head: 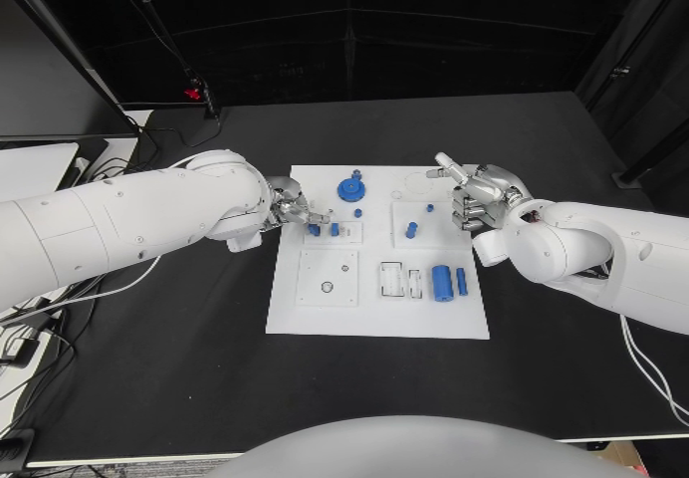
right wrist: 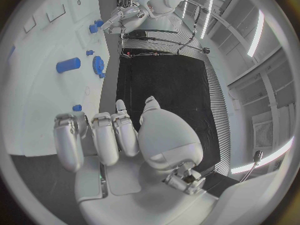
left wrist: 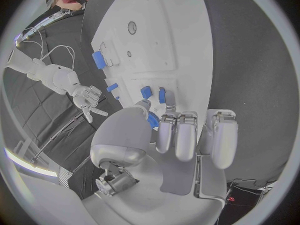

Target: Assemble the parts on the task board

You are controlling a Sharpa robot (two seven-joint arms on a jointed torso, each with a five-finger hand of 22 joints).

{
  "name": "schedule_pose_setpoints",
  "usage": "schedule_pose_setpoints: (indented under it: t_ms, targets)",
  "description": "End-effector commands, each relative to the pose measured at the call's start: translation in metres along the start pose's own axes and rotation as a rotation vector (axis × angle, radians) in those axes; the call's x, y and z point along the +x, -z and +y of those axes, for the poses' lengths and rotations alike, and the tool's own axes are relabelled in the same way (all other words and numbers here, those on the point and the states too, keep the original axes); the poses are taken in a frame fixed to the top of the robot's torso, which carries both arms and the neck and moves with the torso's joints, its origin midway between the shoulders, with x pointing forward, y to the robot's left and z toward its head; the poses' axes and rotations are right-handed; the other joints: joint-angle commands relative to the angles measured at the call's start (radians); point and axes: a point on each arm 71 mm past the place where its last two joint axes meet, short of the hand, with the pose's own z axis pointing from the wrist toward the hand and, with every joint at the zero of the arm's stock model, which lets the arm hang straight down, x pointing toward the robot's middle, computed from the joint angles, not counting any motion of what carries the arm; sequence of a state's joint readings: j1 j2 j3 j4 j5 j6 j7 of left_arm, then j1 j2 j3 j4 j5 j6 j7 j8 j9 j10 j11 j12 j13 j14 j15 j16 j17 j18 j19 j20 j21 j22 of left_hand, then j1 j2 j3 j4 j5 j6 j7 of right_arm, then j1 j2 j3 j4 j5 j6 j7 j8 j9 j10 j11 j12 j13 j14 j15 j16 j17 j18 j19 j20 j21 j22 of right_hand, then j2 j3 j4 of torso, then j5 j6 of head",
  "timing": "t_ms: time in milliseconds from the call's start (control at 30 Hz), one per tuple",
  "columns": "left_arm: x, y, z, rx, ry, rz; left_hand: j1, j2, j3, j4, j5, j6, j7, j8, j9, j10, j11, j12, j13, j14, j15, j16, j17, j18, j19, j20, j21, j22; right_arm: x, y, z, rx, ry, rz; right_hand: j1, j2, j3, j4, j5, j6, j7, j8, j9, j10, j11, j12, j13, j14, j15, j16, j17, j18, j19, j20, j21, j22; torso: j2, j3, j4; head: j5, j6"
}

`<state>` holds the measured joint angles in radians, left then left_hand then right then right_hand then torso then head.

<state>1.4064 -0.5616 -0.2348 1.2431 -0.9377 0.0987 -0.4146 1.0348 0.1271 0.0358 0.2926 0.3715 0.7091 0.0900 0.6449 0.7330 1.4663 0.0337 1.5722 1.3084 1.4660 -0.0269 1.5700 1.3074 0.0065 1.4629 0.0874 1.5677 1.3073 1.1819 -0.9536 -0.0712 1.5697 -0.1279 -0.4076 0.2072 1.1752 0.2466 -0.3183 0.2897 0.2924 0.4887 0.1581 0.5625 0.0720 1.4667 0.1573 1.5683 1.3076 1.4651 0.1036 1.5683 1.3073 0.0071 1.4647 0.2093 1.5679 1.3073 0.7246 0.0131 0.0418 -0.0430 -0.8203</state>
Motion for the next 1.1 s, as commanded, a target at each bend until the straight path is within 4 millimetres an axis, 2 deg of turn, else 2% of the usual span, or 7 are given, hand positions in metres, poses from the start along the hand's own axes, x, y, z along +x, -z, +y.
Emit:
schedule_pose_setpoints:
  t_ms: [33, 133, 433, 800, 1100]
  targets:
    - [0.0003, -0.0004, 0.0004, 0.011, -0.007, -0.005, 0.005, 0.004, -0.008, 0.0, 0.003, -0.006, 0.001, -0.003, -0.003, 0.104, -0.005, -0.001, 0.262, 0.105, 0.0, 0.001, 0.263, -0.004, 0.1, 0.004, -0.004, 0.26, 0.0015, -0.0002, 0.0012, -0.006, -0.002, 0.012, 0.006, 0.002, 0.002, 0.001, 0.006, -0.008, 0.08, 0.006, 0.001, 0.104, 0.008, 0.003, 0.263, 0.106, 0.004, 0.002, 0.263, -0.007, 0.106, 0.007, 0.003, 0.263, 0.0, 0.0002, -0.0008, 0.001, 0.0]
    - [0.0005, -0.0004, 0.0003, 0.013, -0.009, -0.001, 0.013, 0.003, -0.009, 0.0, 0.014, -0.014, 0.002, -0.007, -0.006, 0.104, -0.004, -0.001, 0.262, 0.105, 0.001, 0.001, 0.263, -0.004, 0.099, 0.003, -0.004, 0.26, 0.0016, -0.0003, 0.0011, -0.005, -0.002, 0.012, 0.006, 0.002, 0.002, 0.001, 0.006, -0.008, 0.081, 0.007, 0.001, 0.104, 0.008, 0.003, 0.263, 0.106, 0.005, 0.002, 0.263, -0.007, 0.106, 0.007, 0.003, 0.263, 0.0, 0.0003, -0.0001, 0.0, 0.0]
    - [0.0015, -0.0003, 0.0005, 0.01, -0.014, 0.011, 0.107, -0.015, 0.009, -0.001, 0.119, -0.019, 0.0, -0.009, -0.021, 0.104, -0.005, -0.001, 0.262, 0.105, 0.0, 0.001, 0.263, -0.003, 0.098, 0.002, -0.005, 0.259, 0.0016, -0.0002, 0.001, -0.005, -0.002, 0.012, 0.006, 0.002, 0.002, 0.001, 0.006, -0.008, 0.081, 0.007, 0.001, 0.104, 0.008, 0.003, 0.263, 0.106, 0.005, 0.002, 0.263, -0.007, 0.106, 0.007, 0.003, 0.263, 0.0, 0.0001, -0.0006, 0.0, -0.002]
    - [0.0022, -0.0005, 0.0009, 0.002, -0.019, 0.022, 0.193, -0.038, 0.037, -0.006, 0.174, -0.018, -0.004, 0.001, -0.026, 0.104, -0.009, -0.001, 0.262, 0.105, -0.003, 0.001, 0.263, -0.003, 0.098, 0.0, -0.005, 0.259, 0.0017, -0.0001, 0.0011, -0.005, -0.002, 0.012, 0.006, 0.002, 0.002, 0.001, 0.006, -0.008, 0.081, 0.007, 0.001, 0.104, 0.008, 0.003, 0.263, 0.106, 0.005, 0.002, 0.263, -0.007, 0.106, 0.007, 0.003, 0.263, 0.0, 0.0003, -0.0007, 0.0, -0.002]
    - [0.0027, -0.0012, -0.0007, 0.003, -0.022, 0.026, 0.24, -0.056, 0.049, -0.01, 0.178, -0.015, -0.007, 0.012, -0.024, 0.104, -0.011, -0.001, 0.262, 0.105, -0.005, 0.001, 0.263, -0.003, 0.098, -0.002, -0.006, 0.259, 0.0017, -0.0002, 0.0011, -0.006, -0.002, 0.012, 0.006, 0.002, 0.002, 0.001, 0.006, -0.008, 0.081, 0.007, 0.001, 0.104, 0.008, 0.003, 0.263, 0.106, 0.005, 0.002, 0.263, -0.007, 0.106, 0.007, 0.003, 0.263, 0.001, 0.0001, -0.0009, 0.0, -0.003]
